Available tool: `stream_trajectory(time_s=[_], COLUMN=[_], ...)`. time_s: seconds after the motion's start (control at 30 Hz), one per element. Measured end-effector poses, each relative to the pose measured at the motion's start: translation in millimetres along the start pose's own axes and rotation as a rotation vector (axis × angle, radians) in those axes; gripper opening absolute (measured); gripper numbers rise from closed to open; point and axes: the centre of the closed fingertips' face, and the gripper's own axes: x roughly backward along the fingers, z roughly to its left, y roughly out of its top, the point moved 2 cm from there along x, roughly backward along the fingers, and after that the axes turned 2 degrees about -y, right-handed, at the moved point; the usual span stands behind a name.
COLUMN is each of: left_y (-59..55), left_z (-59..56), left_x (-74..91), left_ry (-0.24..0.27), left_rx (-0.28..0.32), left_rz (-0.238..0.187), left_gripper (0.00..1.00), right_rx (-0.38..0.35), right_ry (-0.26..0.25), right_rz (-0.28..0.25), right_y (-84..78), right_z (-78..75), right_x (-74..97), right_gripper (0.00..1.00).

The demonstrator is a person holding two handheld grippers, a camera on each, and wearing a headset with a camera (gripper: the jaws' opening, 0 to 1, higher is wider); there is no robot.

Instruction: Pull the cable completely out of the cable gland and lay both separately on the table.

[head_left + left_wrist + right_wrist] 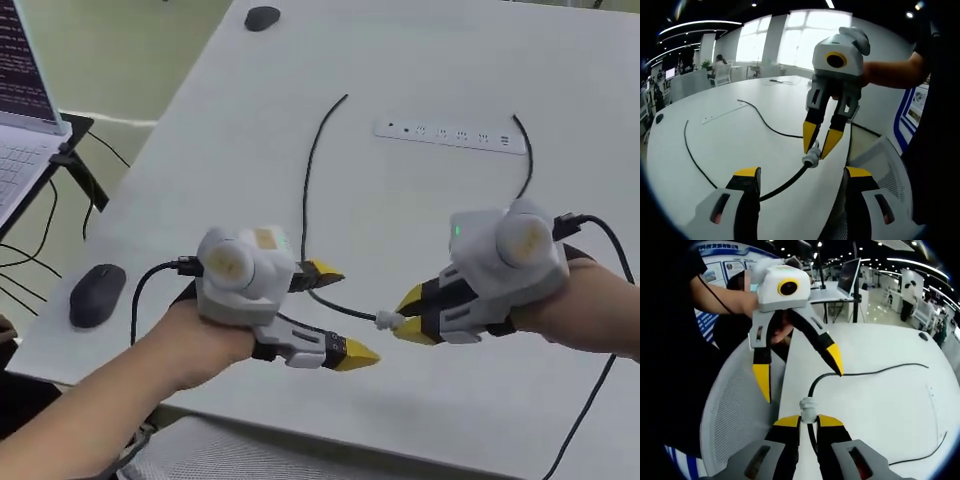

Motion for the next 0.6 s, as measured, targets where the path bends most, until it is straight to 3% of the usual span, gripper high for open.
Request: stream_trajectory(time_s=[0.27,0.5,0.6], left_y=[1.6,2.4,5.0], left_z=[-5.2,-10.9,-11.5], left_x=[-5.8,-9.7,-10.4], left_ry=[-0.038,-0.063,-0.067], left_rx=[-0.010,-0.028,-0.026], left_rz=[-0.008,-0.017,-0.040], left_gripper=[0.58,0.49,0.47], right_rx=[0.041,0.073,0.067], right_ry=[0.032,0.040,0.050], right_rz=[-0.005,-0.019,-0.041], right_y=[2.0,3.2,4.5], right_z=[9.5,9.5,8.2], right_x=[5.4,8.0,10.4], right_gripper=[0.06,0.06,0.06])
